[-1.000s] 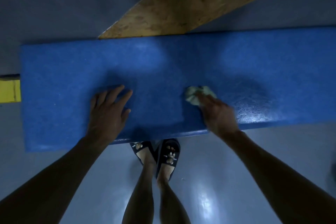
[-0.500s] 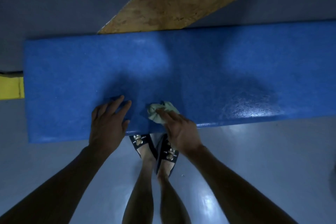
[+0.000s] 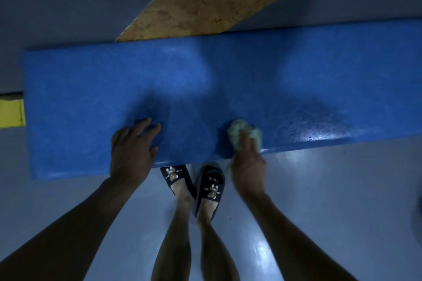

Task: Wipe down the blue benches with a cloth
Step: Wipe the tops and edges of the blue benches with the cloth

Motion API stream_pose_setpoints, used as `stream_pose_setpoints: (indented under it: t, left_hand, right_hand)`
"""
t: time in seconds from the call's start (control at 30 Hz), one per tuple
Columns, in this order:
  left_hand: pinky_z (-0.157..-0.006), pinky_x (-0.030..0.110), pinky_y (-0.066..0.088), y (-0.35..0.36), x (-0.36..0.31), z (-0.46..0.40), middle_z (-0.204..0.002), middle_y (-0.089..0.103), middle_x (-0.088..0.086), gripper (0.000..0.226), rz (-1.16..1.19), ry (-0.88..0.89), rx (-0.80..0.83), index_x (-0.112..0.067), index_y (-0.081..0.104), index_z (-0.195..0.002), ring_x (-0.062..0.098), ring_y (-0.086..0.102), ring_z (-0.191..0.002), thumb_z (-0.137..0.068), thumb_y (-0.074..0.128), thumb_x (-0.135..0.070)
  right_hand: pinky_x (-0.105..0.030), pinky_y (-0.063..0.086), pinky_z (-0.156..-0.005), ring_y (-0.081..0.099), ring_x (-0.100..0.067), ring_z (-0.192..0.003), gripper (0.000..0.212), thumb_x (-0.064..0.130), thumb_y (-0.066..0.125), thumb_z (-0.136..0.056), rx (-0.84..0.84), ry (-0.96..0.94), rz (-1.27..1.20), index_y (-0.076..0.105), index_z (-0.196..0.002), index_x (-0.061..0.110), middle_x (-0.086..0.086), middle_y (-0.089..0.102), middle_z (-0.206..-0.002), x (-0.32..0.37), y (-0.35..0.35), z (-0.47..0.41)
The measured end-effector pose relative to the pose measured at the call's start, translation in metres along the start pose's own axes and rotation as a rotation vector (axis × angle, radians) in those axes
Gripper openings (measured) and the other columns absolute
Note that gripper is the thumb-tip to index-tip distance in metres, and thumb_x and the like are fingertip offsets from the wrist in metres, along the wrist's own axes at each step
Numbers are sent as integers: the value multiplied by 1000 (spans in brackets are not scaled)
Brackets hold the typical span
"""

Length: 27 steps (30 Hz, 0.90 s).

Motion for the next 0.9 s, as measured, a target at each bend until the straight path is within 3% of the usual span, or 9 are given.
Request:
stream_pose_setpoints:
  t: [0.1,0.23,0.33,0.4,0.5,0.67,0.77,0.9]
  left_hand:
    - [-102,47,35,1,-1,-1,-147,49,1,58,-4,-6,17,-23,58,-133,34,55,-118,-78,76,-18]
    - [-101,46,35,-2,-2,-2,-146,50,2,57,1,-14,26,-22,59,-131,35,56,-116,-77,77,-18]
    - [-100,47,37,-4,-2,-2,-145,51,3,58,5,-7,23,-21,59,-131,37,57,-115,-77,77,-18]
    - [-99,46,37,-3,-3,-2,-144,51,3,58,7,-11,16,-21,60,-131,36,57,-114,-76,78,-18]
    - [-100,47,37,1,-3,-1,-145,50,1,58,16,-24,16,-23,59,-131,35,55,-117,-76,77,-18]
    - [-100,49,38,5,2,-1,-146,50,0,60,24,-9,4,-24,58,-132,36,54,-119,-76,78,-18]
    - [-98,46,36,5,6,-2,-145,50,0,60,21,23,-3,-24,58,-132,35,53,-117,-76,78,-20]
    - [-100,43,34,-2,10,-1,-148,48,-1,60,44,53,14,-26,56,-136,33,52,-121,-79,75,-22]
  right_hand:
    - [-36,56,-61,66,-32,-80,58,3,58,-83,161,-239,-34,44,-137,15,-8,58,-125,20,0,7]
    - [-39,56,-59,67,-34,-74,46,18,50,-88,181,-500,185,53,-134,19,-7,65,-117,-20,-41,-21]
    - [-40,58,-71,70,-29,-84,45,20,50,-91,37,-160,185,50,-133,33,0,70,-110,-71,-77,-48]
    - [-41,56,-72,69,-34,-82,40,26,51,-93,-38,74,156,43,-132,33,-4,71,-104,-98,-92,-58]
    - [-43,48,-66,63,-45,-80,38,29,54,-93,-108,136,161,41,-127,18,-19,68,-102,-103,-86,-58]
    - [-42,49,-70,64,-43,-83,33,28,48,-95,-158,370,19,41,-127,24,-20,66,-103,-32,-20,-34]
    - [-38,52,-66,65,-36,-85,27,17,49,-92,-83,164,-91,52,-118,19,-12,63,-101,51,22,-14]
    - [-33,46,-48,65,-32,-65,26,15,58,-84,134,-352,64,56,-110,13,-4,65,-87,116,44,6]
Point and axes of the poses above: each hand's wrist, its own z-axis away from the middle knuckle, its own y-axis out of the palm, x = y × z, the point moved 2 cm from there along -z, towards the middle knuckle
